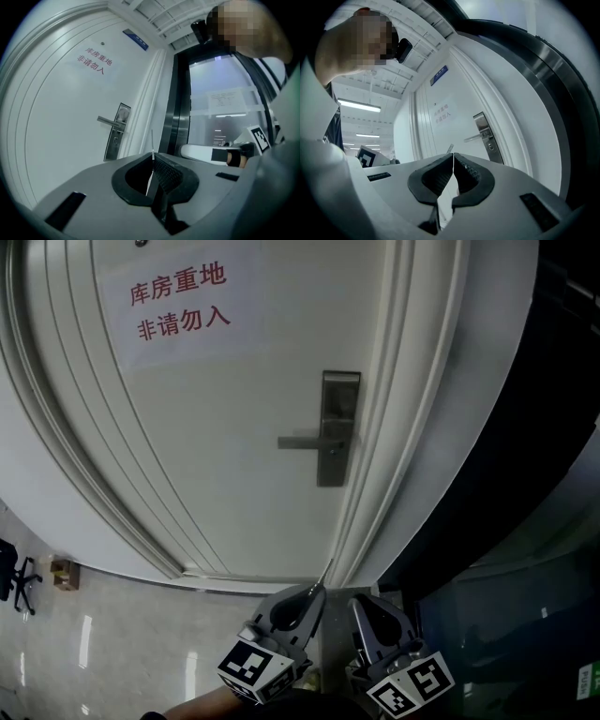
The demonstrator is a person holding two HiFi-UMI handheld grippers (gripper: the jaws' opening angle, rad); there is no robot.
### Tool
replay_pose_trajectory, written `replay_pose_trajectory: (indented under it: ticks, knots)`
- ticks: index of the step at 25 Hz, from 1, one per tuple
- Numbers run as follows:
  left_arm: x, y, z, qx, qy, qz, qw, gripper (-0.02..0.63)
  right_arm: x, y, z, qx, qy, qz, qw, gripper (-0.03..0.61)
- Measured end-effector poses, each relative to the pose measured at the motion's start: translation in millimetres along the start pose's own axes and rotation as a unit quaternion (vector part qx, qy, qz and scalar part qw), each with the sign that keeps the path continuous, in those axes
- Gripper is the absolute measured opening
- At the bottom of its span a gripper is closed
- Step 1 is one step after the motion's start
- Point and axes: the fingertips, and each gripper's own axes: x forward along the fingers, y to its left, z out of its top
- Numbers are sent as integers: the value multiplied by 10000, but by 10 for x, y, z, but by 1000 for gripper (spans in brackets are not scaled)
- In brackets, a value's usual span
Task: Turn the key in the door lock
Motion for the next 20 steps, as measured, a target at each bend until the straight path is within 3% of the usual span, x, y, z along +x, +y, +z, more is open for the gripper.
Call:
replay_pose_trajectory:
  ticks: [10,14,17,20]
  knots:
    - [684,474,68,-222,-6,-364,9991,6,509,-346,103,-152,-90,-294,9994,16]
    - [1089,830,98,-1189,-60,-442,9919,5,687,-516,129,-161,-99,-459,9988,17]
    - [1381,1059,82,-2190,-79,-486,9745,6,750,-661,130,-160,-93,-625,9979,17]
    - [1612,1201,30,-2755,-103,-463,9601,6,765,-823,148,-177,-108,-790,9967,17]
